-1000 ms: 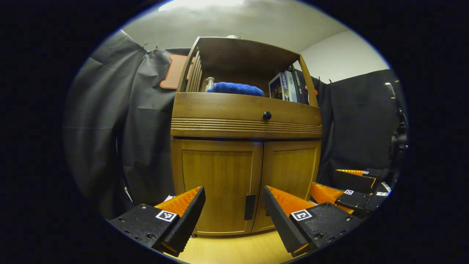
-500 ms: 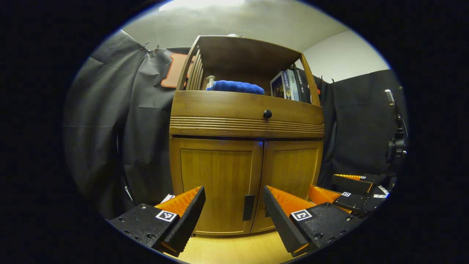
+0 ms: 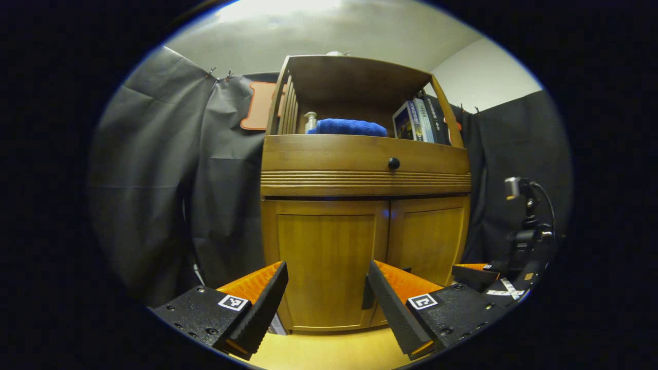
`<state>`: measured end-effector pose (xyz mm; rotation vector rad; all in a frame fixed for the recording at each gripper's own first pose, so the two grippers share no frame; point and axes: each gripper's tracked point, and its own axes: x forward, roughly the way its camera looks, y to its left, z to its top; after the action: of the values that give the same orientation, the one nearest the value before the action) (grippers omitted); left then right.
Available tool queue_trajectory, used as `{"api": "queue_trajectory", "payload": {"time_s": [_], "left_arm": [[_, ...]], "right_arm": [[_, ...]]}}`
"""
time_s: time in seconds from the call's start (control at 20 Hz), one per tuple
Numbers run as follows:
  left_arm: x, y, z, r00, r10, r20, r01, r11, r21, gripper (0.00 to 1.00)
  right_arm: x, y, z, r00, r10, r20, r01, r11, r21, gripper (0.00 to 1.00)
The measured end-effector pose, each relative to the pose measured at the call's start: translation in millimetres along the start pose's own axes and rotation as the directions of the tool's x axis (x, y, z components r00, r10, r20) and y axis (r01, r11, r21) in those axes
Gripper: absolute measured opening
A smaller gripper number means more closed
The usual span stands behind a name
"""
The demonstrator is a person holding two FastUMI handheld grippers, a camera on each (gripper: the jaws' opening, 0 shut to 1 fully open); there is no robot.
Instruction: Open the right door of the double-door shoe cabinet with the right hand, and open the left door with the left hand.
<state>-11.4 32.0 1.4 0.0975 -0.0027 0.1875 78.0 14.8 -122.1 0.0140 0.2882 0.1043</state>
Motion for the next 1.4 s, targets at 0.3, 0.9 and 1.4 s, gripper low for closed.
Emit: {"api": "queue_trajectory", "payload": {"time_s": [0.3, 0.9, 1.4], "left_arm": [[-11.6, 62.7, -1.8, 0.985, 0.174, -0.014, -0.173, 0.984, 0.038, 0.95], [-32.4, 98.6, -18.1, 0.961, 0.269, -0.067, -0.272, 0.961, -0.046, 0.96], [-39.9, 89.0, -11.7, 0.973, 0.226, -0.047, -0.229, 0.972, -0.06, 0.96]], "right_arm": [[66.2, 7.9, -29.8, 0.994, 0.008, -0.109, -0.003, 0.999, 0.045, 0.87], [88.0, 9.8, -33.8, 0.987, -0.065, -0.147, 0.071, 0.997, 0.035, 0.29], [32.7, -2.7, -43.2, 0.985, -0.109, -0.13, 0.121, 0.989, 0.081, 0.21]]}}
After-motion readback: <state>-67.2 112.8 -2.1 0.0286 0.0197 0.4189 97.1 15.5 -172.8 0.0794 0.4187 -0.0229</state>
